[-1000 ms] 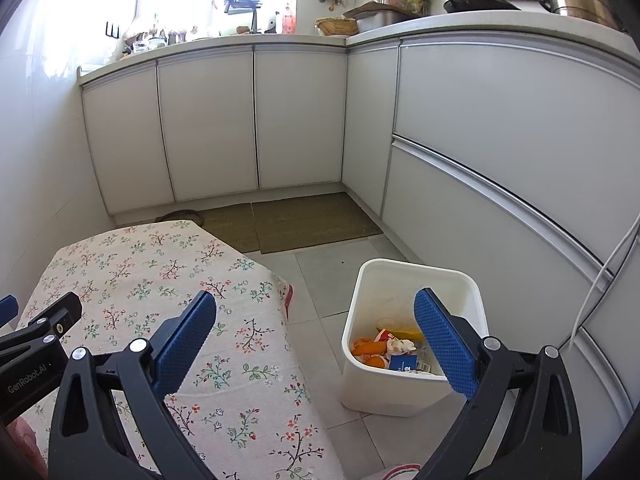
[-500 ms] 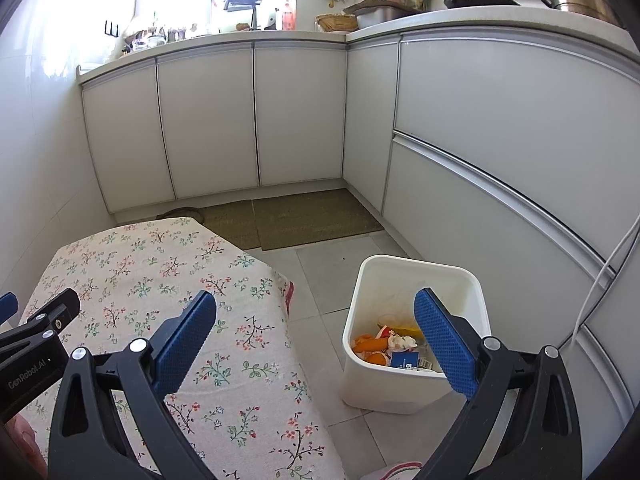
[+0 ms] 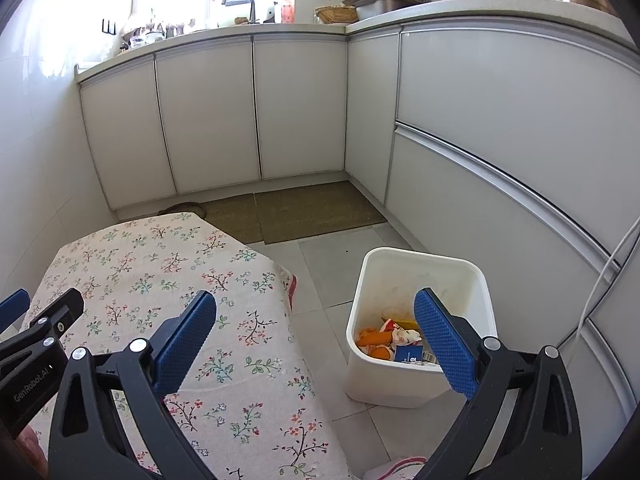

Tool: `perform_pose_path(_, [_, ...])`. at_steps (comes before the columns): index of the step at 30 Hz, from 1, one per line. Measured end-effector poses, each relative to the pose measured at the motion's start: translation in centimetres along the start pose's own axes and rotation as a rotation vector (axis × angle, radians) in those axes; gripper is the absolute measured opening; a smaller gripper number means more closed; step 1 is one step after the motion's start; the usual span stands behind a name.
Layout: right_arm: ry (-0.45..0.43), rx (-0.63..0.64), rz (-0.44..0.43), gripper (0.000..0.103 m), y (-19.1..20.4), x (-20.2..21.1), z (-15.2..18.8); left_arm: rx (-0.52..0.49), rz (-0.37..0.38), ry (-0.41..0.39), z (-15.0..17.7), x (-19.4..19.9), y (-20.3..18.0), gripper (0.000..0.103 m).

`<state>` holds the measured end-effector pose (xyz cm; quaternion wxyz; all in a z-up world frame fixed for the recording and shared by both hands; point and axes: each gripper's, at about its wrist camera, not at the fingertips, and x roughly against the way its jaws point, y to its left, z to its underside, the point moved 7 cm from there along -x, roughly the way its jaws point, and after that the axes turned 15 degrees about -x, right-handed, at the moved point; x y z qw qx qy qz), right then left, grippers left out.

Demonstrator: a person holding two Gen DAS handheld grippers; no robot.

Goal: Collect trash

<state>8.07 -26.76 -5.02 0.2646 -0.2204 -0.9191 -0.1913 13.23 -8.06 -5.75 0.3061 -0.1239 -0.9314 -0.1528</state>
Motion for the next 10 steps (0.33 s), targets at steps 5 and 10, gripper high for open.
perform_pose_path(5, [-0.002,-0.002,0.002,0.096,-0.03,0.07,-0.02,-0.023,-0.009,-0.006,-0.30,0.23,-0.42,0.089])
perform_pose_path(10, [-0.004,-0.002,0.004,0.096,0.00,0.09,-0.07,-0.029,-0.021,-0.008,-0.33,0.41,-0.54,0.092])
